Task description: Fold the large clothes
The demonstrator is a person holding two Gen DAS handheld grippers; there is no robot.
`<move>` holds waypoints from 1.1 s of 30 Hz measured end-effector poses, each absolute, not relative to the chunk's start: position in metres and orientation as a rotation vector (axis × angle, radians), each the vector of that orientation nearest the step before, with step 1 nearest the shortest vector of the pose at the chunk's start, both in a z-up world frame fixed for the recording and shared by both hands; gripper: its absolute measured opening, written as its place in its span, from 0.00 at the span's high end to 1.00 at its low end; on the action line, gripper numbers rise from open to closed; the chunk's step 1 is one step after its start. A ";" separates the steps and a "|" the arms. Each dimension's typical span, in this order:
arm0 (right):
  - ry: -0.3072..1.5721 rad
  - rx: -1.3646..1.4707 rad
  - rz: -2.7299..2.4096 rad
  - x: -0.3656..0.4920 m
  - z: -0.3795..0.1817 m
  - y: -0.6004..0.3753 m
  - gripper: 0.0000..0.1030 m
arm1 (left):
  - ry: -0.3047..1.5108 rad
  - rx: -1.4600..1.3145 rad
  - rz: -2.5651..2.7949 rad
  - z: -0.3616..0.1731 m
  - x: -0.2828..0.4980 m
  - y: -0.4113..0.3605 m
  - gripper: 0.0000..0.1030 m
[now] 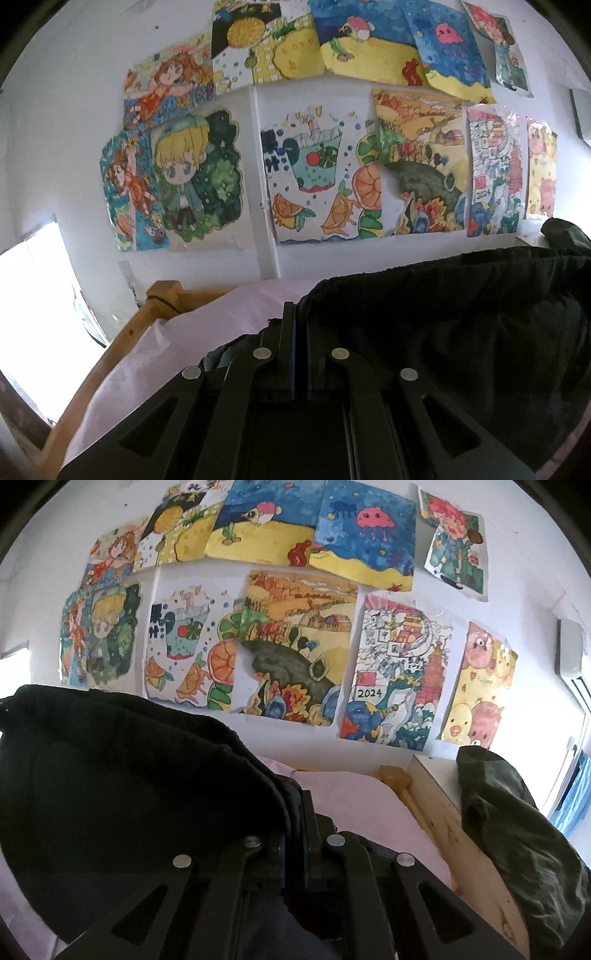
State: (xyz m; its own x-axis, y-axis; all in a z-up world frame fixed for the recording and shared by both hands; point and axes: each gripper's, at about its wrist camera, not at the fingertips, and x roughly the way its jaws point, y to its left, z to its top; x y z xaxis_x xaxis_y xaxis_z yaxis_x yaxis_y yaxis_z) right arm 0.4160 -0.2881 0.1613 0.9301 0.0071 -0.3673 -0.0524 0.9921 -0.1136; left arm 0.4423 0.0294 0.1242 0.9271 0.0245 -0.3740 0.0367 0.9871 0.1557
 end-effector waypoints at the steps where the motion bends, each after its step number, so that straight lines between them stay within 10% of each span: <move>1: 0.377 -0.122 0.032 0.421 0.156 -0.287 0.94 | 0.385 0.162 -0.006 0.120 0.446 0.030 0.97; 33: 0.567 -0.172 -0.058 0.514 0.050 -0.265 0.91 | 0.565 0.128 0.016 0.013 0.537 0.031 0.96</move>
